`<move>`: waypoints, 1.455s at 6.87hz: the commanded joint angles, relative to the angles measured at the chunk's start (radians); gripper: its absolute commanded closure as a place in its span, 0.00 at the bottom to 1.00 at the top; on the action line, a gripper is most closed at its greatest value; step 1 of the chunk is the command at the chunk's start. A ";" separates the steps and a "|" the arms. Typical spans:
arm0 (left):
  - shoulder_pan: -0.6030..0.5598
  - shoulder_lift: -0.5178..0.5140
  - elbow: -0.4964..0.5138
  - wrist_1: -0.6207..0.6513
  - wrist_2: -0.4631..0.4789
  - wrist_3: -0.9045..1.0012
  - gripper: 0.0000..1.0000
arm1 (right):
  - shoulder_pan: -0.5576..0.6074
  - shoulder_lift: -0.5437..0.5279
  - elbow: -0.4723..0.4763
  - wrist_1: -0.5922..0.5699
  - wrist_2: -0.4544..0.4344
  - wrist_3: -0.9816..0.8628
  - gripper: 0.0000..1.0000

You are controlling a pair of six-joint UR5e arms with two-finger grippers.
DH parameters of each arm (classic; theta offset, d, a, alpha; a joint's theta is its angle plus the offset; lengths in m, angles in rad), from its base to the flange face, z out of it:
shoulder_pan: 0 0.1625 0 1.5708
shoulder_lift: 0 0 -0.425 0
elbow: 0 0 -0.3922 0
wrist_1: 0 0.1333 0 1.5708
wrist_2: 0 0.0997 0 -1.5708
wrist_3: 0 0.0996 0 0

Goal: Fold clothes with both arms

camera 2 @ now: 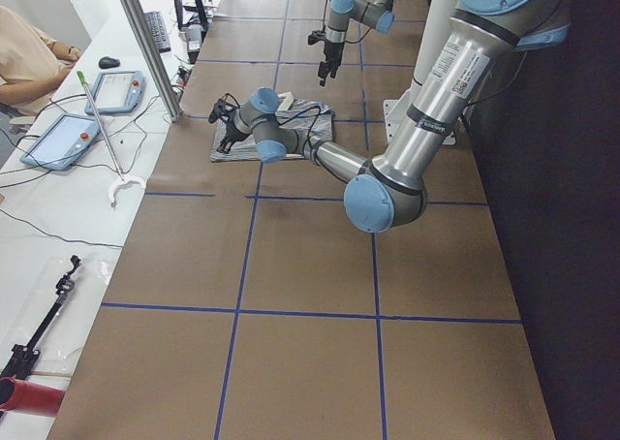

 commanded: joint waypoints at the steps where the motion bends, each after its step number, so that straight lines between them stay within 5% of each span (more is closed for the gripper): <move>1: 0.000 0.010 -0.010 0.000 -0.002 -0.010 0.60 | -0.005 0.148 -0.152 -0.109 0.020 -0.232 0.00; 5: 0.011 0.010 -0.008 -0.001 -0.002 -0.047 0.59 | -0.028 0.238 -0.328 -0.117 0.005 -0.366 0.00; 8: 0.011 0.010 -0.008 0.000 -0.002 -0.047 0.59 | -0.029 0.204 -0.314 -0.191 -0.010 -0.431 0.00; 10: 0.011 0.010 -0.010 0.000 -0.002 -0.047 0.59 | 0.021 0.053 -0.166 -0.202 -0.013 -0.487 0.00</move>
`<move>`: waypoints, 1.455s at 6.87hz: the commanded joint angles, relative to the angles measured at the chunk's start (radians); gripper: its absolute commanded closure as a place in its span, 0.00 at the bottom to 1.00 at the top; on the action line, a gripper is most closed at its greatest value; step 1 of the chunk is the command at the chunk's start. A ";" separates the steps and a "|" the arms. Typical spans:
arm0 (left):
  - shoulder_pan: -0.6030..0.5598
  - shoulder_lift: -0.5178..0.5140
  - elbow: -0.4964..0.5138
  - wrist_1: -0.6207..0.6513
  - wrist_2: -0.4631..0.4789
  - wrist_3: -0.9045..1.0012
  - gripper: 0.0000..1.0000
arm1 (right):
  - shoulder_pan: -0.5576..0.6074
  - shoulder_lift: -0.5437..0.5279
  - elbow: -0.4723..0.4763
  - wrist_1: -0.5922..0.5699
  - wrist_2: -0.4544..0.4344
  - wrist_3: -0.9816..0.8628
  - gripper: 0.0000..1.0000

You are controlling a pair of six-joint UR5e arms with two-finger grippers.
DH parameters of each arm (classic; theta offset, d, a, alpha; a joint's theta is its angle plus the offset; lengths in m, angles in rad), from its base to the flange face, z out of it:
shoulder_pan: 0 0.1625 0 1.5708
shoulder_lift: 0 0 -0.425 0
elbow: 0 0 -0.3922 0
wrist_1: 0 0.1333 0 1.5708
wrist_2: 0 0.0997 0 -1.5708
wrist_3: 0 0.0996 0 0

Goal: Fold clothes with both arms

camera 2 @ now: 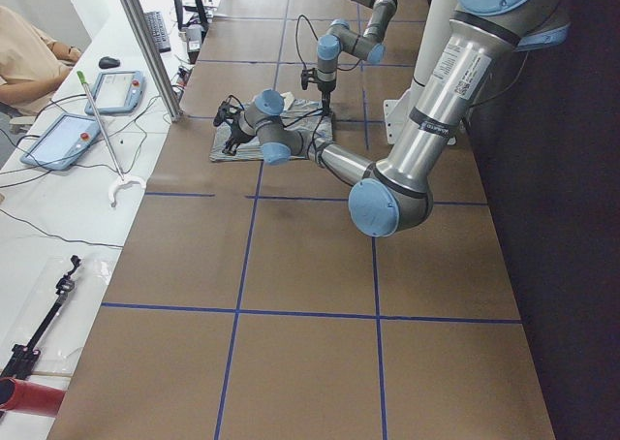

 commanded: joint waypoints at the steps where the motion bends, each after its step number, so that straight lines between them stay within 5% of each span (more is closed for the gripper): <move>1: 0.000 0.000 -0.001 0.000 0.000 0.000 0.59 | 0.054 -0.180 0.188 -0.010 0.000 -0.093 0.00; 3: 0.000 0.000 -0.005 0.003 0.000 0.000 0.59 | 0.043 -0.197 0.215 -0.007 -0.007 -0.126 0.00; 7: -0.003 0.052 -0.063 0.003 -0.002 0.003 0.59 | 0.046 0.070 -0.053 0.040 -0.040 -0.109 0.00; 10: -0.002 0.052 -0.068 0.005 -0.002 0.002 0.59 | 0.057 0.097 -0.176 0.160 -0.052 -0.105 0.00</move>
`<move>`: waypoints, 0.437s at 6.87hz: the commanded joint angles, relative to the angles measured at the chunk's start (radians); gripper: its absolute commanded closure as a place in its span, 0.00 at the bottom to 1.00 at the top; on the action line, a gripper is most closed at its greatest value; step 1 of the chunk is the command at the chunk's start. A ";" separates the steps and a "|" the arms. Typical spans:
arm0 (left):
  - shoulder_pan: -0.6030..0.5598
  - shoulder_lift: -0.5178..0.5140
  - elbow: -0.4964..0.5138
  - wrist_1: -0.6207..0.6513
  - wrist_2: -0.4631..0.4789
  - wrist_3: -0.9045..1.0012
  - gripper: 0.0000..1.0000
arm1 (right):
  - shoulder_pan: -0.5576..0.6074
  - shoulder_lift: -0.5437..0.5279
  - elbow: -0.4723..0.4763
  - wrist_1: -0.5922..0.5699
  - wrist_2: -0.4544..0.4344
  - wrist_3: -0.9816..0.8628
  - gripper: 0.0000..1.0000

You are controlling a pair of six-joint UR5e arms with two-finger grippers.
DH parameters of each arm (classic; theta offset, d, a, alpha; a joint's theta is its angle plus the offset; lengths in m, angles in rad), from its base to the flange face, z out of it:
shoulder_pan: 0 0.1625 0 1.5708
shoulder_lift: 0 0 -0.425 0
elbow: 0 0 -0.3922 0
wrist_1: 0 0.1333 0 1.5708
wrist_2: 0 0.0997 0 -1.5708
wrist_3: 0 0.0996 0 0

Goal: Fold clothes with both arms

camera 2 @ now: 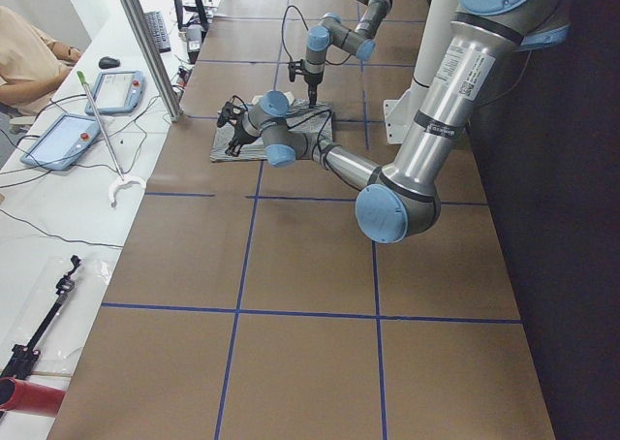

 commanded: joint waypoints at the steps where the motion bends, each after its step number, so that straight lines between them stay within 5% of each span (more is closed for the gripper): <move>1: 0.000 0.001 -0.004 0.000 -0.001 0.000 0.59 | 0.010 0.005 -0.036 0.036 -0.004 -0.001 0.00; 3: -0.001 0.001 -0.004 0.000 -0.001 0.000 0.59 | 0.085 -0.024 -0.028 0.027 0.020 -0.033 0.00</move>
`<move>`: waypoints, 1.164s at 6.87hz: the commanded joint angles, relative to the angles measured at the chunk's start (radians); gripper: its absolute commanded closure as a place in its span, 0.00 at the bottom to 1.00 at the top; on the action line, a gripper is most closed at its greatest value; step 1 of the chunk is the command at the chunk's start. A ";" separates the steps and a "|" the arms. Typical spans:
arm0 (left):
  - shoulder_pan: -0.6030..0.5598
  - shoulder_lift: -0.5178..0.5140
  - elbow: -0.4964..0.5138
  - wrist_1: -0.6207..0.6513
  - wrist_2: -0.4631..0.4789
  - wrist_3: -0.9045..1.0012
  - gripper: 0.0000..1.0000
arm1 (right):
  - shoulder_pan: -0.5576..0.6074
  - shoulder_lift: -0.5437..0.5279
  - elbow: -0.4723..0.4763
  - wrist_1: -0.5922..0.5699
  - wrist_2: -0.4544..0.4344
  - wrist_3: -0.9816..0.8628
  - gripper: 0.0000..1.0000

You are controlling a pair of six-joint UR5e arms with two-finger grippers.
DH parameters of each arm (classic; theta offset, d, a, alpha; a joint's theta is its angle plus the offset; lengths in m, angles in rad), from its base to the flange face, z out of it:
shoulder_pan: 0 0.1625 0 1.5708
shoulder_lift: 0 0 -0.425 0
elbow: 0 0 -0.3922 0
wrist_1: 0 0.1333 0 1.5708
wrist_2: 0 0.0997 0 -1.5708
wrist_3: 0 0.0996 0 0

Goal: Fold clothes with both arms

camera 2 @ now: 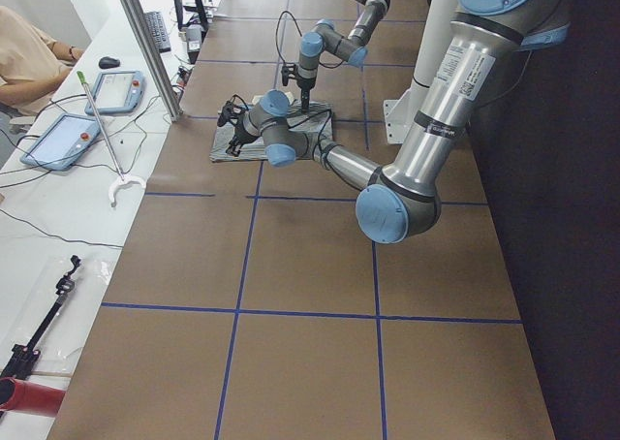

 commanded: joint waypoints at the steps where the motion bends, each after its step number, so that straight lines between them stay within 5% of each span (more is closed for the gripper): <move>1: -0.001 0.002 -0.011 0.000 0.000 0.000 0.59 | 0.104 -0.048 0.016 -0.005 0.071 -0.085 0.00; 3: -0.001 0.012 -0.087 0.094 -0.020 0.000 0.59 | 0.117 -0.161 0.120 -0.007 0.076 -0.104 0.00; 4: -0.001 0.014 -0.092 0.103 -0.020 -0.002 0.59 | 0.121 -0.106 0.090 -0.007 0.074 -0.090 0.00; 6: -0.001 0.015 -0.094 0.103 -0.020 0.000 0.59 | 0.137 0.084 -0.116 0.007 0.074 -0.061 0.00; 8: -0.001 0.015 -0.099 0.104 -0.020 -0.002 0.59 | 0.135 0.172 -0.224 0.008 0.071 -0.036 0.00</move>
